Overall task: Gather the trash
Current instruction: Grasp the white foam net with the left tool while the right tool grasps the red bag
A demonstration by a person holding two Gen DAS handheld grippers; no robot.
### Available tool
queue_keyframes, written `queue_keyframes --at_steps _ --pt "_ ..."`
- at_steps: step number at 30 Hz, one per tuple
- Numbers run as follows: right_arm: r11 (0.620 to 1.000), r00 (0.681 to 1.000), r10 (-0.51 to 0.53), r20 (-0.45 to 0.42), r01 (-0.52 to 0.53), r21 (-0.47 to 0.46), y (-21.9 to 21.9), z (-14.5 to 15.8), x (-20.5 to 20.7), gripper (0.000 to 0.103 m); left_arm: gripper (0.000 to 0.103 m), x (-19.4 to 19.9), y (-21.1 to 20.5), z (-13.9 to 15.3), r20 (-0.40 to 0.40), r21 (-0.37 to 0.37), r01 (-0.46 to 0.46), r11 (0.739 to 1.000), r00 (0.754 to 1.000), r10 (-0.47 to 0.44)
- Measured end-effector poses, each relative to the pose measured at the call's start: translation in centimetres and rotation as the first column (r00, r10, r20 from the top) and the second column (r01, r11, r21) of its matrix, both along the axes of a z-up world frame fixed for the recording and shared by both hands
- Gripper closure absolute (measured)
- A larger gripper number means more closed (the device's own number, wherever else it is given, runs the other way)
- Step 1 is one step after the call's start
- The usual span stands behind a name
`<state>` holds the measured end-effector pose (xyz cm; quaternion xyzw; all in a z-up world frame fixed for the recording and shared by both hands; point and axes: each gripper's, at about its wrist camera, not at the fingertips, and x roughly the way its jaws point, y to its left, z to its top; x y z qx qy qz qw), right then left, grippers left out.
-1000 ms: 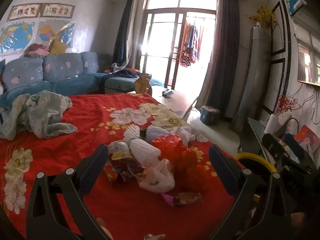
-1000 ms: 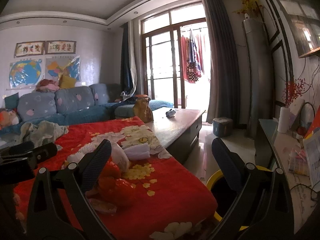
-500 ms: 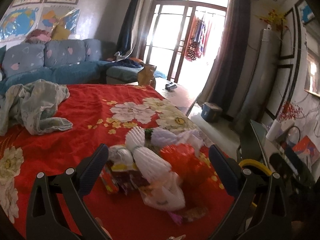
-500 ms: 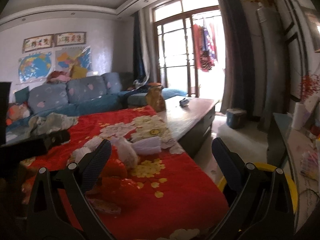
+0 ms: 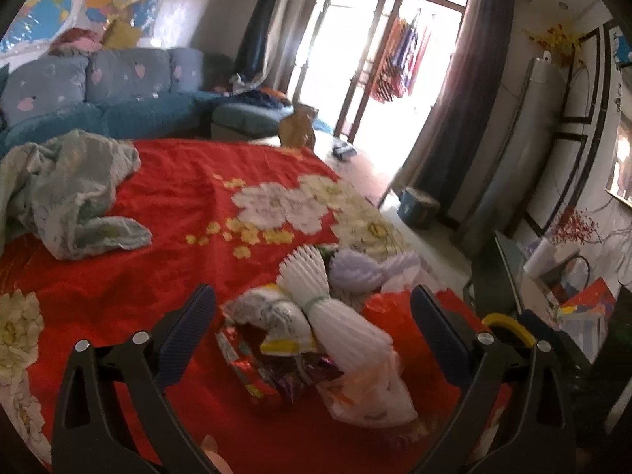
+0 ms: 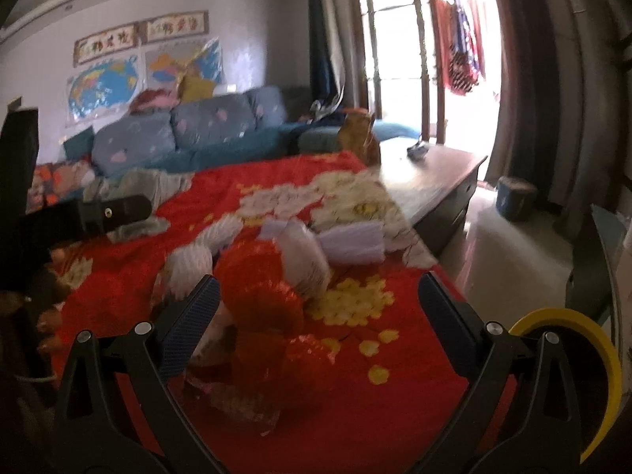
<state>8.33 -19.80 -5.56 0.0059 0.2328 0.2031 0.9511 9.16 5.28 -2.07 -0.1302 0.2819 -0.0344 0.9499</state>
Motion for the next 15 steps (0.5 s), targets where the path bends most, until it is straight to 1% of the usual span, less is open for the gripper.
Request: queue_keyframes --at_steps 1,3,6,7,11,15 --pt "1.0 1.0 0.017 -0.016 -0.017 -0.005 0.2 -0.4 0.2 0.011 0.023 0.2 -0.1 -0.2 -0.011 -0.001 0.012 1.0 1.0 -0.012" --pt "0.998 0.997 0.051 -0.057 -0.053 -0.027 0.8 -1.3 0.6 0.011 0.029 0.8 -0.8 -0.8 -0.052 0.002 0.045 0.999 0.998 -0.045" --pt "0.996 0.992 0.08 -0.1 -0.084 -0.041 1.1 -2.2 1.1 0.016 0.038 1.3 -1.7 -1.6 -0.086 -0.008 0.083 0.997 0.993 -0.083" --pt "0.994 0.988 0.092 -0.121 -0.098 -0.045 1.2 -2.6 1.2 0.02 0.041 1.5 -2.0 -1.9 -0.097 -0.006 0.093 0.996 0.991 -0.094" --pt "0.992 0.978 0.112 -0.177 -0.119 -0.03 1.0 -3.6 1.5 0.03 0.043 2.1 -3.4 -2.9 -0.147 0.009 0.119 0.993 0.982 -0.117" --pt "0.991 0.968 0.127 -0.217 -0.132 -0.006 0.8 -4.2 1.9 0.036 0.043 2.7 -3.6 -3.8 -0.193 0.022 0.094 0.995 0.977 -0.088"
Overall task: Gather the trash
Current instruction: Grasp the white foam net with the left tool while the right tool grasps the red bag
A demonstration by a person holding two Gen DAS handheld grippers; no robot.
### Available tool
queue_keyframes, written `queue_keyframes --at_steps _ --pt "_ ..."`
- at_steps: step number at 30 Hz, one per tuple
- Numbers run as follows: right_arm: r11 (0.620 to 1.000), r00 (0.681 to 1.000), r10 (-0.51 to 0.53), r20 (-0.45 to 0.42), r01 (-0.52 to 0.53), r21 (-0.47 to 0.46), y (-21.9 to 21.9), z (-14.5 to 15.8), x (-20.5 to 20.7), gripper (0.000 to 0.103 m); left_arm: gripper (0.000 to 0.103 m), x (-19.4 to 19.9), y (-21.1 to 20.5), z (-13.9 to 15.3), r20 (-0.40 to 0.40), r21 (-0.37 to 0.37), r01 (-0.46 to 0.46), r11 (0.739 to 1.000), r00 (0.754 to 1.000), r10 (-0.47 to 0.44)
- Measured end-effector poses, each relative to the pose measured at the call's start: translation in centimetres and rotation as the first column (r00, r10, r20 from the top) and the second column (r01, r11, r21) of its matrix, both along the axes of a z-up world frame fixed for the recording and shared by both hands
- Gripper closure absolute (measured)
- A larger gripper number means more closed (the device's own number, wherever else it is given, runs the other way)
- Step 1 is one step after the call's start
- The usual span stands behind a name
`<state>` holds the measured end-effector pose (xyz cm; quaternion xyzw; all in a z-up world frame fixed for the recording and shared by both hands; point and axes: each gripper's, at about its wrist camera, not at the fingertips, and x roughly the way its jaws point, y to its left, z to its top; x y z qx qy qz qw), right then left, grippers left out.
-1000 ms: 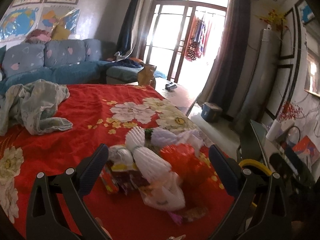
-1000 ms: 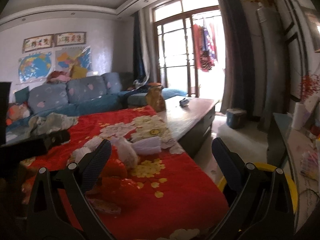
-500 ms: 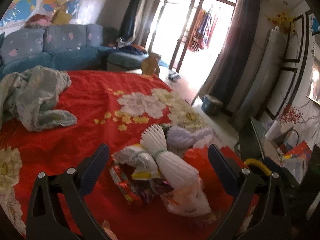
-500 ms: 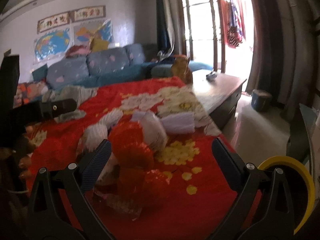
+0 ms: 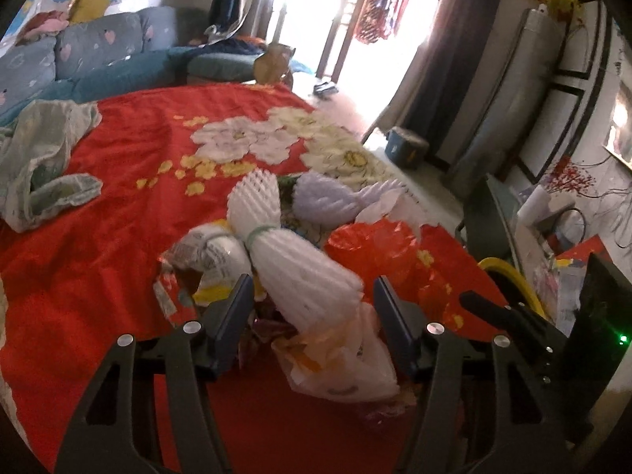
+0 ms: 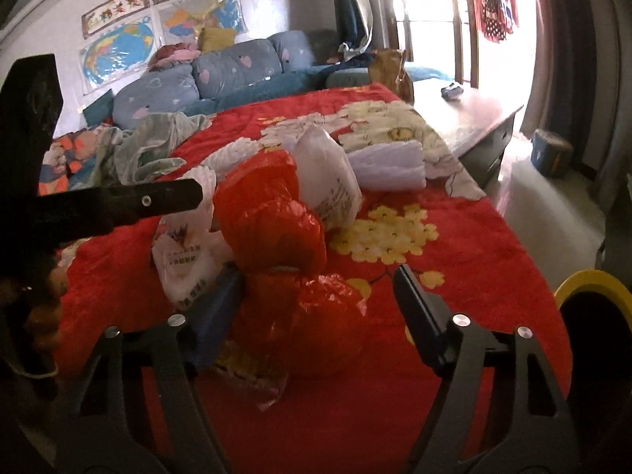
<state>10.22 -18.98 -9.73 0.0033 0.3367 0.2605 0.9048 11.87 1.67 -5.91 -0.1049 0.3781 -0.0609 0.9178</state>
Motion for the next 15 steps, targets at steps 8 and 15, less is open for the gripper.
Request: queue_keyframes --at_steps 8,15 --pt "1.0 0.999 0.027 -0.037 -0.026 0.017 0.0 -0.4 0.3 0.054 0.071 0.0 -0.3 -0.6 -0.024 0.011 -0.003 1.0 1.0 0.004" --pt "0.998 0.999 0.05 -0.014 -0.05 0.042 -0.1 0.4 -0.4 0.077 0.083 -0.9 -0.3 0.6 0.038 -0.009 0.026 1.0 0.999 -0.026"
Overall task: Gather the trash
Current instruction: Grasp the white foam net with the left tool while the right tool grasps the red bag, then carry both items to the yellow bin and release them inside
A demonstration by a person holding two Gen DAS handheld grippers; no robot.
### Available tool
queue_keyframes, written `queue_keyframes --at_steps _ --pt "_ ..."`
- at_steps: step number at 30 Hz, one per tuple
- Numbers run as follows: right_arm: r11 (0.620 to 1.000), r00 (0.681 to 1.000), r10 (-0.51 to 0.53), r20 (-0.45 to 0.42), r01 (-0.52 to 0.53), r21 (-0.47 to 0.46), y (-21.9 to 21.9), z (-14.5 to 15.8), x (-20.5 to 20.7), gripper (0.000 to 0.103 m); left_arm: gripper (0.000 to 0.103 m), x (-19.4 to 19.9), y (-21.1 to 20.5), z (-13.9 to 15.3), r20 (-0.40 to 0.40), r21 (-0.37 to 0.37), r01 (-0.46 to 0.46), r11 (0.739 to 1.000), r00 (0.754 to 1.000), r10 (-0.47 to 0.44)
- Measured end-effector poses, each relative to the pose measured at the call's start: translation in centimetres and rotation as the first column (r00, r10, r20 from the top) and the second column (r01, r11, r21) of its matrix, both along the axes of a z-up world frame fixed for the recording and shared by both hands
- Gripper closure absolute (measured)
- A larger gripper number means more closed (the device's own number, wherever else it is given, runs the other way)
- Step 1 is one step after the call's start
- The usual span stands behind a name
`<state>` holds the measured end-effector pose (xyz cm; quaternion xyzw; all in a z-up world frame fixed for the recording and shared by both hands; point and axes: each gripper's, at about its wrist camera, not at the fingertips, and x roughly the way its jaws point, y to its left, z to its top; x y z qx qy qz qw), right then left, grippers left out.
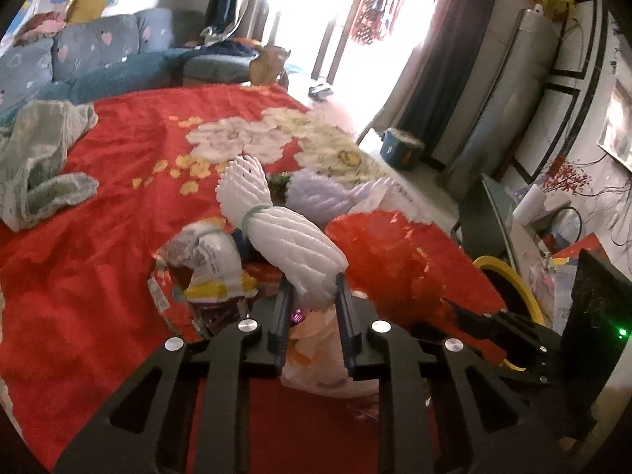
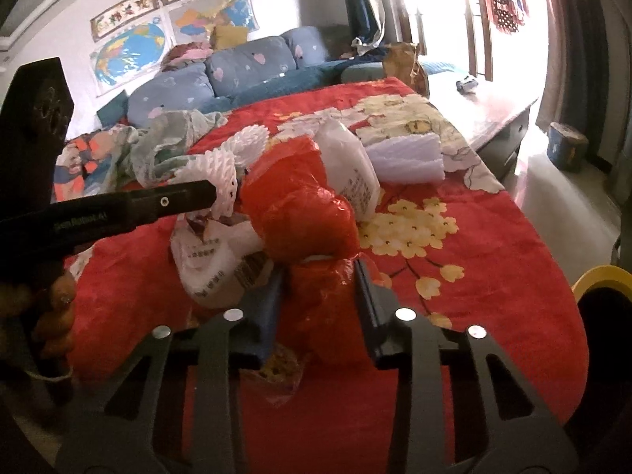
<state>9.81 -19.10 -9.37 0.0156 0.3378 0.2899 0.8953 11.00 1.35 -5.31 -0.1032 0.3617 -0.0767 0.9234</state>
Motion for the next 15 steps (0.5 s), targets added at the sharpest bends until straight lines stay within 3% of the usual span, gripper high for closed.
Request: queue_keyframes --at_steps 15 --pt "0.992 0.991 -0.102 0.09 0.095 0.079 -4.3 4.0 -0.4 0.079 0.084 -2.2 -2.4 4.0 0.124 -0.019 0.105 0.994 0.987 -0.102"
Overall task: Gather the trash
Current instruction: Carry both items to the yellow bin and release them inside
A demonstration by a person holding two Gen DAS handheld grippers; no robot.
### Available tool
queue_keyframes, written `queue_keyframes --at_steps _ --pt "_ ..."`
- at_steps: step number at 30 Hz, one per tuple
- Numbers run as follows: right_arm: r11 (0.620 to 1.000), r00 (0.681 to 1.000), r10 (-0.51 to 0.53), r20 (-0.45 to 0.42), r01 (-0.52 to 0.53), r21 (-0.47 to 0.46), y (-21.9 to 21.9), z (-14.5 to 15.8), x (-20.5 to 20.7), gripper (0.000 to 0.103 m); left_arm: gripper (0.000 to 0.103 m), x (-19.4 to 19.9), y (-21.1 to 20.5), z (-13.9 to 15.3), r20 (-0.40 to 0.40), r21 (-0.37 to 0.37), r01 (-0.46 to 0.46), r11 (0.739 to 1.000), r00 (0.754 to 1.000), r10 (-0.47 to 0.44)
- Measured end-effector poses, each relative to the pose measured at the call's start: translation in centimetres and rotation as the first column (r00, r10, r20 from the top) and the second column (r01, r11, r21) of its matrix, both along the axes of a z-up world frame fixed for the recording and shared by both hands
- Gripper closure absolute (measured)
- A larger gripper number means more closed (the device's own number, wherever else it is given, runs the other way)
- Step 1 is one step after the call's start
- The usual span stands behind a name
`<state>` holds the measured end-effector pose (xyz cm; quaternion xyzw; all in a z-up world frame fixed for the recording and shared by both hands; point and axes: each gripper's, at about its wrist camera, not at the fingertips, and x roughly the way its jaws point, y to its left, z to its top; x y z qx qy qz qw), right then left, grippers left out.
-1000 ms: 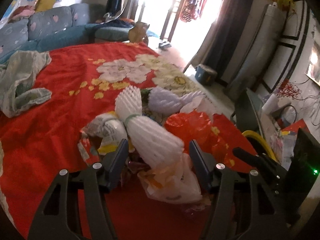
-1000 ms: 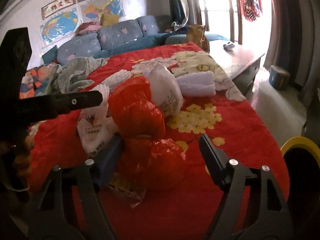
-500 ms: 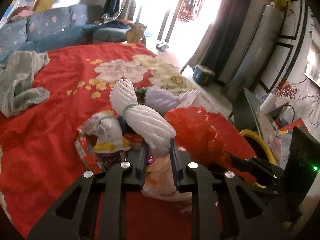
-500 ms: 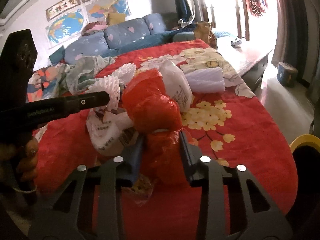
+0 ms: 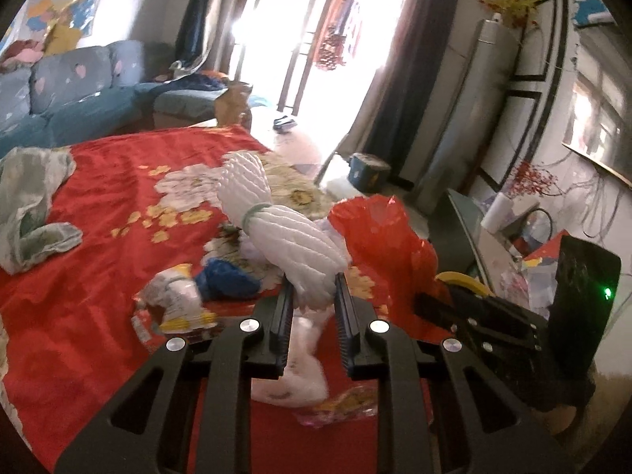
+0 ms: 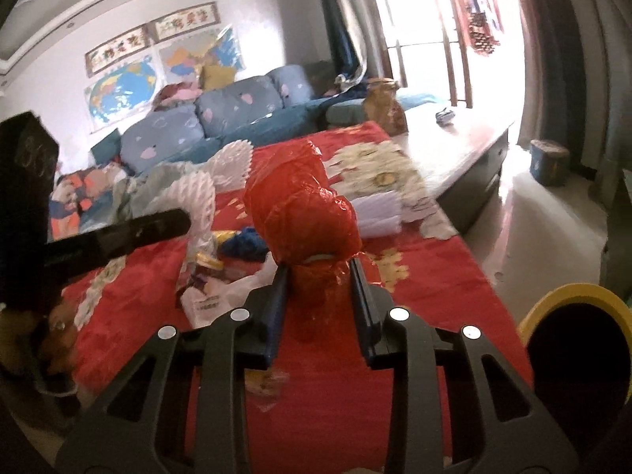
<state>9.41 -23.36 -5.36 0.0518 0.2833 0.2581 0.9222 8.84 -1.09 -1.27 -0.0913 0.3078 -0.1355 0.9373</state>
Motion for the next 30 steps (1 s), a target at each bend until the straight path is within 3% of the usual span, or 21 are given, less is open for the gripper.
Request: queue_keyframes --at_steps 10,19,30 --pt "0.986 0.986 -0.165 -0.013 0.165 0.008 -5.5 0.1 0.2 0.079 0.084 -0.1 -4.8 0.3 0.027 0.007 0.12 0.993 0.992 -0.12" --pt "0.955 0.955 -0.296 -0.033 0.297 0.012 -9.3 -0.5 -0.4 0.079 0.084 -0.1 -8.7 -0.2 0.034 0.014 0.215 0.977 0.976 -0.215" --pt "0.891 0.889 -0.451 -0.078 0.454 0.014 -13.8 -1.2 -0.6 0.079 0.084 -0.1 -13.1 -0.6 0.032 0.021 0.323 0.946 0.946 -0.323"
